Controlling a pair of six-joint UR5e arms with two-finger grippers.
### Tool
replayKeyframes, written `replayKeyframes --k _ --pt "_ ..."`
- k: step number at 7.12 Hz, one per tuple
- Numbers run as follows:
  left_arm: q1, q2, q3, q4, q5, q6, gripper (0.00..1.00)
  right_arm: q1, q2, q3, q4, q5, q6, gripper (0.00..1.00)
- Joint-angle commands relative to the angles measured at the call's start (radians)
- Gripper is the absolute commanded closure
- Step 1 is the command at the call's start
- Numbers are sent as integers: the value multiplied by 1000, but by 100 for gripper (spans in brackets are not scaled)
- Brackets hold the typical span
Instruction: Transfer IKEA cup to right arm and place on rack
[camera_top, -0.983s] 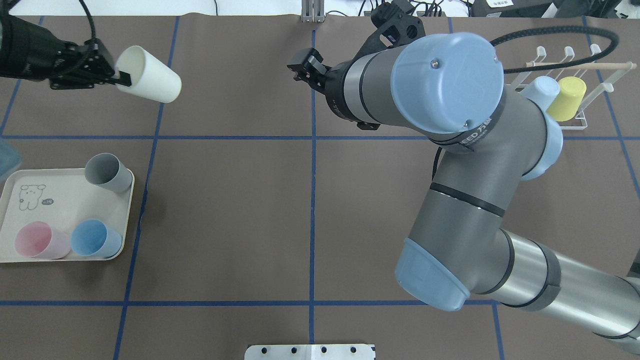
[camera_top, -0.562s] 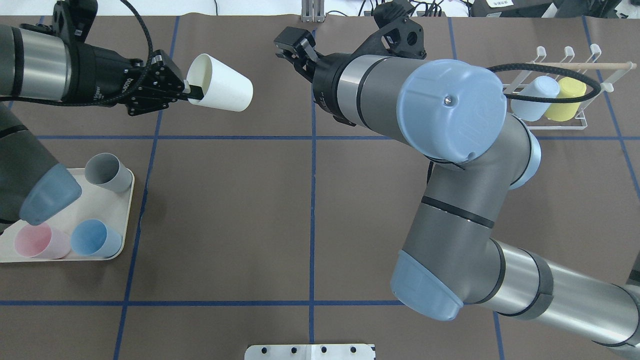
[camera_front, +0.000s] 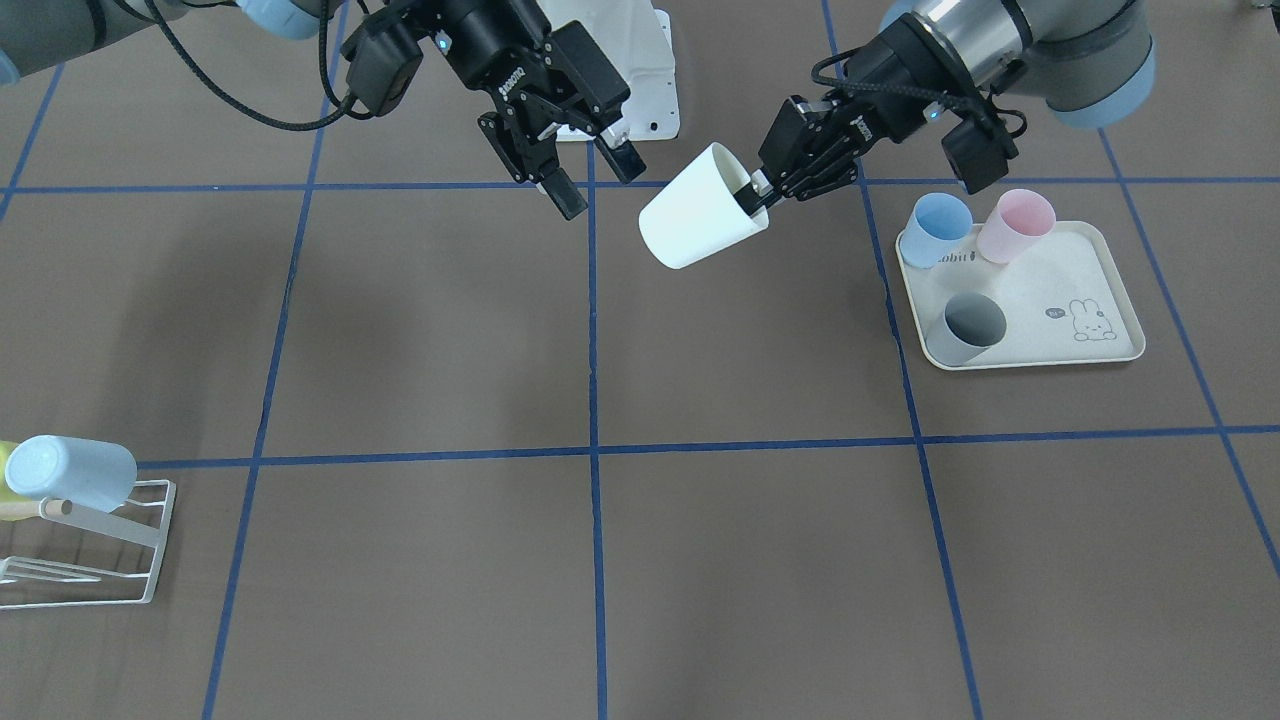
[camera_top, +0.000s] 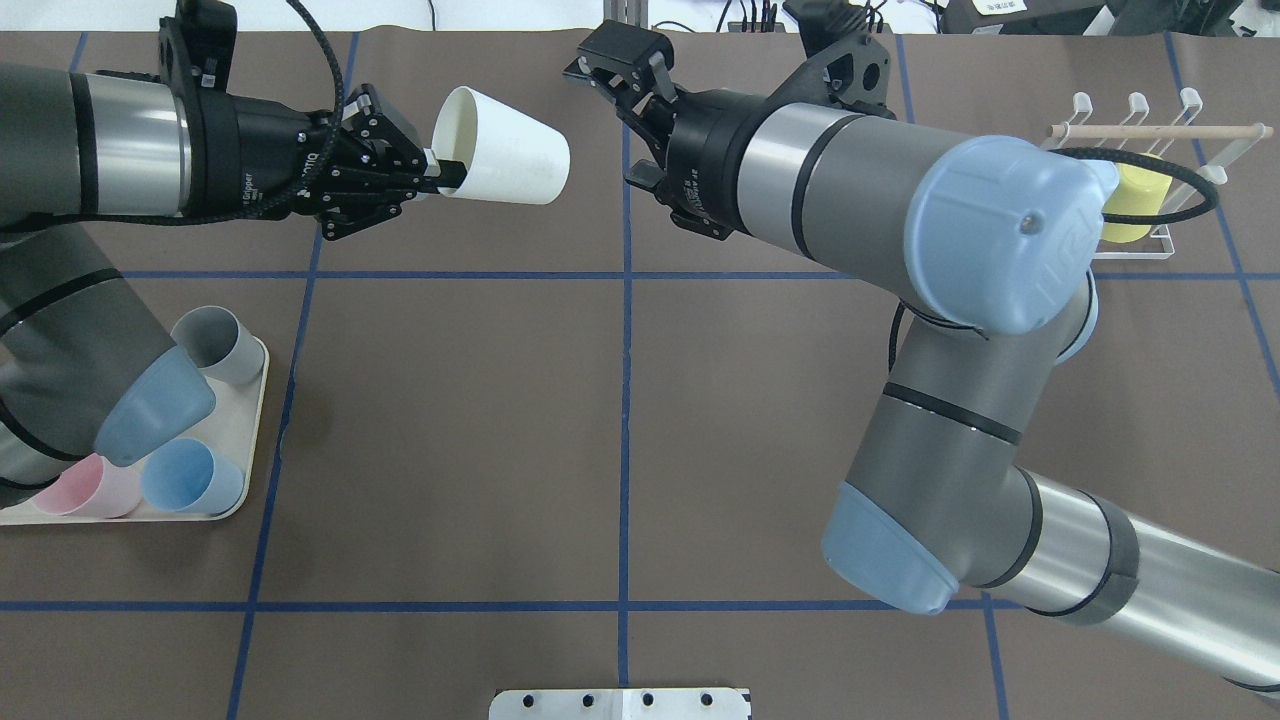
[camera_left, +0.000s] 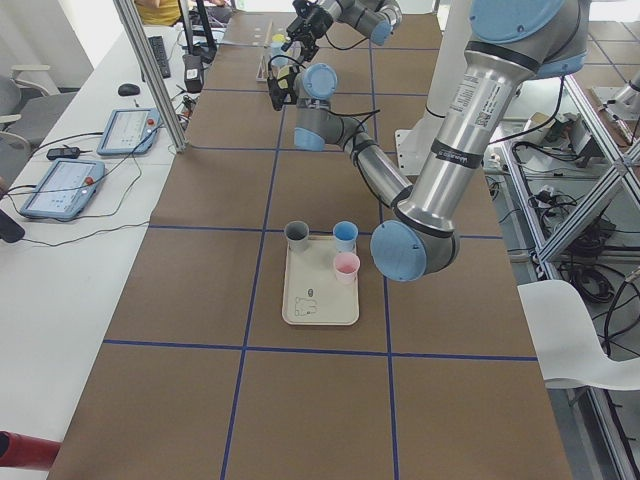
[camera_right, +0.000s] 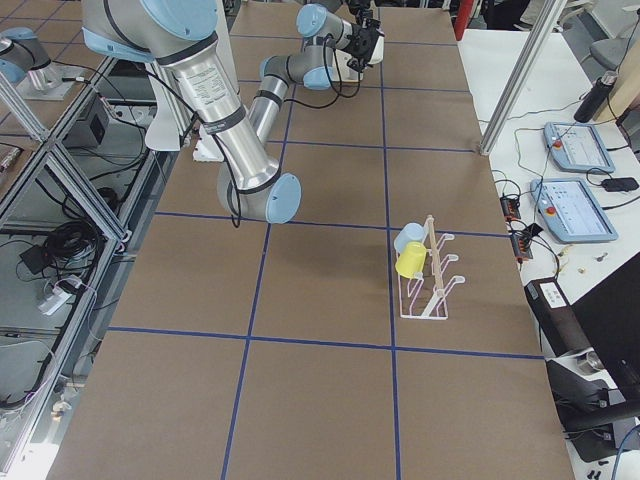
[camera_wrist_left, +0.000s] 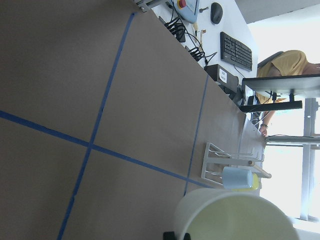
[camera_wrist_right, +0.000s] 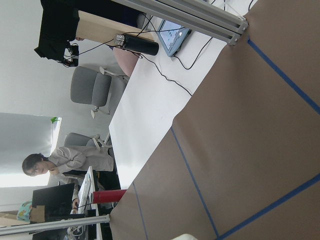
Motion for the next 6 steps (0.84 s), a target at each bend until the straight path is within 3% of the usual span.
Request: replayKeyframes --k 1,3,6 --pt "11 -2 30 -208 74 -154 100 131 -21 -9 48 235 36 0" --pt "20 -4 47 -349 141 -227 100 133 -22 -9 108 251 165 0" --pt "26 -38 88 -445 172 -291 100 133 -24 -9 218 250 301 0"
